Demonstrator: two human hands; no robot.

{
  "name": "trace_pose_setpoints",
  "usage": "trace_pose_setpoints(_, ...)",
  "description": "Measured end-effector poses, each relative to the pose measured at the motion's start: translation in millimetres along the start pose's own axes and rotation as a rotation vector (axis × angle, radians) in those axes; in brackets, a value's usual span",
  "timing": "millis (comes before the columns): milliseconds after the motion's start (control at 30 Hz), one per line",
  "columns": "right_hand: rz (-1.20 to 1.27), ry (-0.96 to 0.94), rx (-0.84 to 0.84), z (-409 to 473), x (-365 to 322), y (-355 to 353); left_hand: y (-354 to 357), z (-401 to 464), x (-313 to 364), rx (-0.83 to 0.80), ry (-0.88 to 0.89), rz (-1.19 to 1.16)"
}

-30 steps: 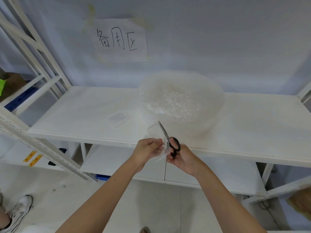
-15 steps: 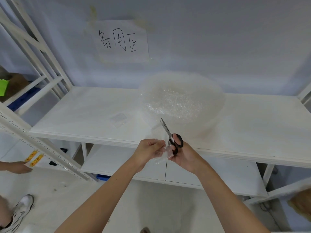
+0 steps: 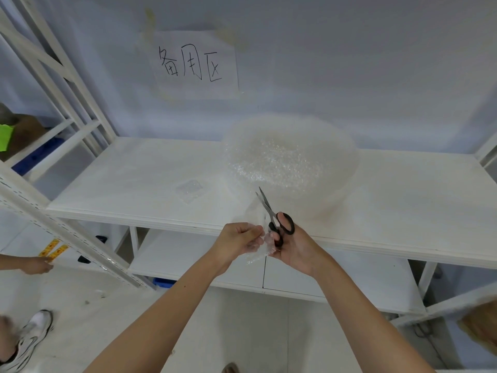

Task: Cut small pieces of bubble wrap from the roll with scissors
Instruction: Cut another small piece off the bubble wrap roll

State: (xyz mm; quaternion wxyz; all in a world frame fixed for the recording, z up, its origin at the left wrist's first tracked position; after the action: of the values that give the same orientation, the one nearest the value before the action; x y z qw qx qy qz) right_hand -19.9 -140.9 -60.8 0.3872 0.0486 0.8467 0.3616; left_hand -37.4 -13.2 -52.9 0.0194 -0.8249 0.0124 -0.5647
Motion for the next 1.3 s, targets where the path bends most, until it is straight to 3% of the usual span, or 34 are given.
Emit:
trace_pose_setpoints(667,-0.162,-0.032,0.126,5,-13,-4,-2,-1,-1,-0.029,-0.012,0.025)
trace_pose_setpoints(1067,-0.163,0.044,0.003,4,-1,-2,-11,-2,5,-0.095,-0.095,0.030)
trace_pose_setpoints(1300,-0.190,0.036,0.015,6,2,-2,-27,7,27,0.175,0.062,-0.048)
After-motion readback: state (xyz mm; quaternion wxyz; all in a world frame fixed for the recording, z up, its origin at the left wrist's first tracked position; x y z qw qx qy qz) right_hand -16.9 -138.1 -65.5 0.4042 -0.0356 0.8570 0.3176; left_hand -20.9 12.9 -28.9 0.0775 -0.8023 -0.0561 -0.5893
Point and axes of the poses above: each hand's wrist, its own z-axis towards the middle knuckle, its own y-axis out of the palm, x = y × z, the point moved 7 cm from there along z, towards the middle knuckle, and after that the axes turned 5 degrees about z, right-handed, at the moved point
